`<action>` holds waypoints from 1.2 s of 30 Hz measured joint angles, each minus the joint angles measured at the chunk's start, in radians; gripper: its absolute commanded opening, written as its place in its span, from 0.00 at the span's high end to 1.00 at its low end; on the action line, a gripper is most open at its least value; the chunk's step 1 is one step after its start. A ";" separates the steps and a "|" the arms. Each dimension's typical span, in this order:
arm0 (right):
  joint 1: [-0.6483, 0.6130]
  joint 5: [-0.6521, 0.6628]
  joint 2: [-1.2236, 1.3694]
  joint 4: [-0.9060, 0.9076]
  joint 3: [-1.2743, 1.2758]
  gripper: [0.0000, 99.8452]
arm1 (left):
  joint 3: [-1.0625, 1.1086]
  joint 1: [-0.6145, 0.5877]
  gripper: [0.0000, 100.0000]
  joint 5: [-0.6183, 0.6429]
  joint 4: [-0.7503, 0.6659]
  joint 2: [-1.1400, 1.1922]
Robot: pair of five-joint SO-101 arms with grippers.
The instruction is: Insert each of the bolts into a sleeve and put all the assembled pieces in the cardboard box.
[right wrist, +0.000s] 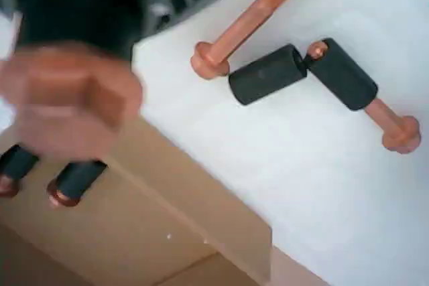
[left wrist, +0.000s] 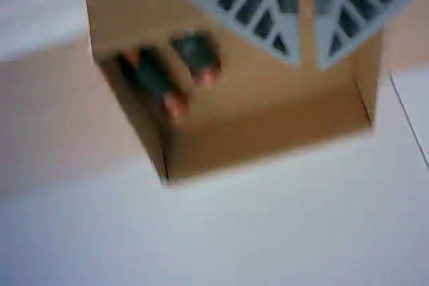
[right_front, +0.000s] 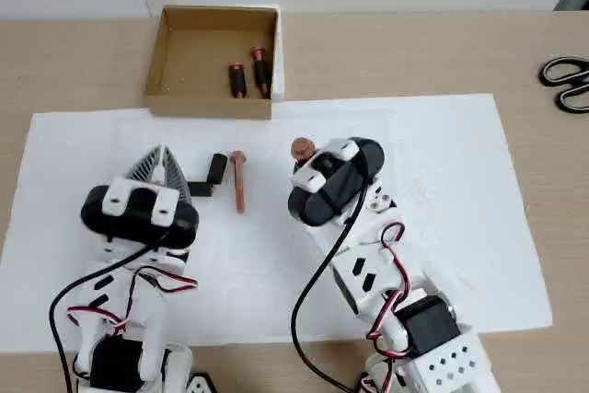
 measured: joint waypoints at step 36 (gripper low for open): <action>-0.006 0.104 0.674 -0.078 -0.446 1.00 | 0.170 -0.002 0.99 0.288 0.107 0.002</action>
